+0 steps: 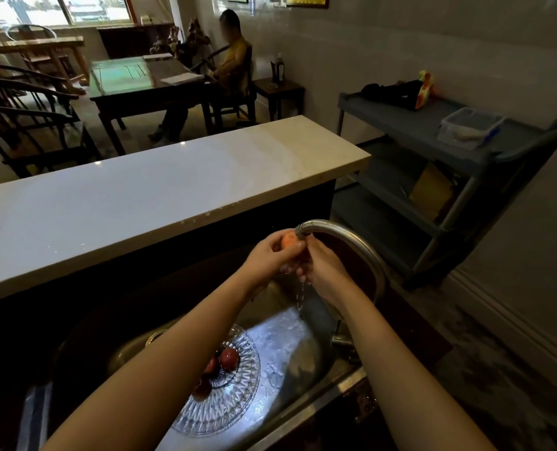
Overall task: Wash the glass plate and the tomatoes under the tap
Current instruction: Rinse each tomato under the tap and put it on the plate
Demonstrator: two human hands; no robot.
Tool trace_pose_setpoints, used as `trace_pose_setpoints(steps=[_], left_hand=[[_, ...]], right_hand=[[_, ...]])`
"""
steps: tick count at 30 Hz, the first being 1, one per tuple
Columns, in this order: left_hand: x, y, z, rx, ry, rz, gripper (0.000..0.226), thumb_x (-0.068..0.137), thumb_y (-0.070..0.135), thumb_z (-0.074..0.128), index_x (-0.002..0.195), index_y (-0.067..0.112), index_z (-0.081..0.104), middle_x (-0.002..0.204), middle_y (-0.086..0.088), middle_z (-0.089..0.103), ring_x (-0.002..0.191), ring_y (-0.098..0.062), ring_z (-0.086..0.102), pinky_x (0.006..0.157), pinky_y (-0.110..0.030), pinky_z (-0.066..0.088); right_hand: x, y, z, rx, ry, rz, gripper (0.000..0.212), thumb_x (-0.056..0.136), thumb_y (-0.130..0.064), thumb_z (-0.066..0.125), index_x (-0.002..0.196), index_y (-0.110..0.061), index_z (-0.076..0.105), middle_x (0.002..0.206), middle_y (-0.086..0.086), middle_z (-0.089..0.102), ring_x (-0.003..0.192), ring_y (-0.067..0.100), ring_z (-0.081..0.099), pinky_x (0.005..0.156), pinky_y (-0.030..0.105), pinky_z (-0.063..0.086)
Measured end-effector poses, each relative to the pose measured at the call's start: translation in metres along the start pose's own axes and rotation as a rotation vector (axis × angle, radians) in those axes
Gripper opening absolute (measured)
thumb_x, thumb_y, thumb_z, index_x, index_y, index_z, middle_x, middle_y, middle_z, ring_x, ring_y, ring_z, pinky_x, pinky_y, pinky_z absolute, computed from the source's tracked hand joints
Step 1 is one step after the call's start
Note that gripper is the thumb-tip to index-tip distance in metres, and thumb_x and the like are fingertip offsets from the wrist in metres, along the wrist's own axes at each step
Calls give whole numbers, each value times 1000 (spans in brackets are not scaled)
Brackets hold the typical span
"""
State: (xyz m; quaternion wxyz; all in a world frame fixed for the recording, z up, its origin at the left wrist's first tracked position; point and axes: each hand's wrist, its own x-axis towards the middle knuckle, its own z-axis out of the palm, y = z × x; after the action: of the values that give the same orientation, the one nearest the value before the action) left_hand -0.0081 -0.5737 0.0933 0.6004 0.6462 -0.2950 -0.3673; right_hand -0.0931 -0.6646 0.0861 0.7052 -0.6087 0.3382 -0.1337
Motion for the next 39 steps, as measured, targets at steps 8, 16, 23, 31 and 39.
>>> trace_pose_setpoints(steps=[8,16,23,31,39], left_hand=[[21,-10,34,-499,16,-302,17,94,30,49,96,15,58,87,-7,61,86,-18,61,77,-31,50],[26,-17,45,-575,33,-461,32,91,40,49,77,13,56,69,-4,61,56,-13,59,36,-17,44],[21,-17,52,-697,-22,-443,23,84,32,63,88,11,57,68,-7,64,45,-12,59,32,-16,40],[20,-19,57,-1031,-7,-507,41,98,39,34,88,5,54,88,-18,58,67,-24,63,46,-21,52],[21,-25,50,-1145,35,-473,38,97,39,38,92,6,55,92,-18,57,79,-25,56,51,-27,56]], right_hand=[[-14,27,-11,-544,72,-230,43,96,-48,29,139,-50,24,136,3,46,125,21,45,101,38,40],[-52,41,-25,-624,273,-280,36,98,-35,36,131,-24,45,124,-1,54,110,16,55,77,19,40],[-87,58,-23,-757,333,-181,34,97,-23,39,129,-15,47,127,5,54,110,19,55,85,29,44],[-103,91,-25,-912,369,-60,31,97,-21,42,125,-11,49,127,10,51,114,25,53,92,30,41],[-86,92,-18,-938,417,-26,41,97,-19,43,136,-8,41,132,14,50,119,29,51,96,35,43]])
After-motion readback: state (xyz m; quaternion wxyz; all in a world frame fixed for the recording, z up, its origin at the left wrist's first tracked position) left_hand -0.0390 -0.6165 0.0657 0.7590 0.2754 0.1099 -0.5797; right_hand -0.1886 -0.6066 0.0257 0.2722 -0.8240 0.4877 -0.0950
